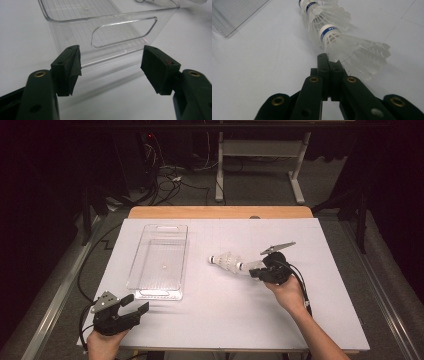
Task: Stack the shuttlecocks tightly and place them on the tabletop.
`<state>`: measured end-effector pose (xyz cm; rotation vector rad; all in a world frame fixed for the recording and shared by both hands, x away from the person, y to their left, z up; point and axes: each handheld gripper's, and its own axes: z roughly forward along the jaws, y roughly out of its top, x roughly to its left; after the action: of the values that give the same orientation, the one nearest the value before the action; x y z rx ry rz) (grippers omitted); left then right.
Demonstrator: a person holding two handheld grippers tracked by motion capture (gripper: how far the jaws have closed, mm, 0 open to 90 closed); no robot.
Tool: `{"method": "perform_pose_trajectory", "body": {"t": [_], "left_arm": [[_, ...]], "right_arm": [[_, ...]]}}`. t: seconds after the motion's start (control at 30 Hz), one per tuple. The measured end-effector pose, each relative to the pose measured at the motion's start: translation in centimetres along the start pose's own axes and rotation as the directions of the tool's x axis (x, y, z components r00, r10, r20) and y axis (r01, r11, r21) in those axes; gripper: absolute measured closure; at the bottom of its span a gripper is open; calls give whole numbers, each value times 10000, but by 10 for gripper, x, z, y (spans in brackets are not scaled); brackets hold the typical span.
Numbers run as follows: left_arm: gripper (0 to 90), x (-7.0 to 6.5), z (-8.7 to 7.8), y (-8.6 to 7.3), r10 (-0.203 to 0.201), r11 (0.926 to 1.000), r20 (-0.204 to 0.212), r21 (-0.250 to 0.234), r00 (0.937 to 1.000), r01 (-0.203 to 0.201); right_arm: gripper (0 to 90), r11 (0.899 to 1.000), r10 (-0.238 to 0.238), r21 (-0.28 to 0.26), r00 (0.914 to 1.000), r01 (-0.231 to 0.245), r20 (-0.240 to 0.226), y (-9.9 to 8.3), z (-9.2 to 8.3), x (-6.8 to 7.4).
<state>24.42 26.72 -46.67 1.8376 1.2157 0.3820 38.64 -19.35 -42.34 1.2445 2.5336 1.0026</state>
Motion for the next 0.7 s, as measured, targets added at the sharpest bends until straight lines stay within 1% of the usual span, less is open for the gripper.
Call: {"method": "perform_pose_trajectory", "body": {"t": [0.7], "left_arm": [[330, 0, 0, 0, -7, 10000, 21, -1, 10000, 7]], "right_arm": [[900, 9999, -71, 104, 10000, 71, -64, 10, 12, 3]]}}
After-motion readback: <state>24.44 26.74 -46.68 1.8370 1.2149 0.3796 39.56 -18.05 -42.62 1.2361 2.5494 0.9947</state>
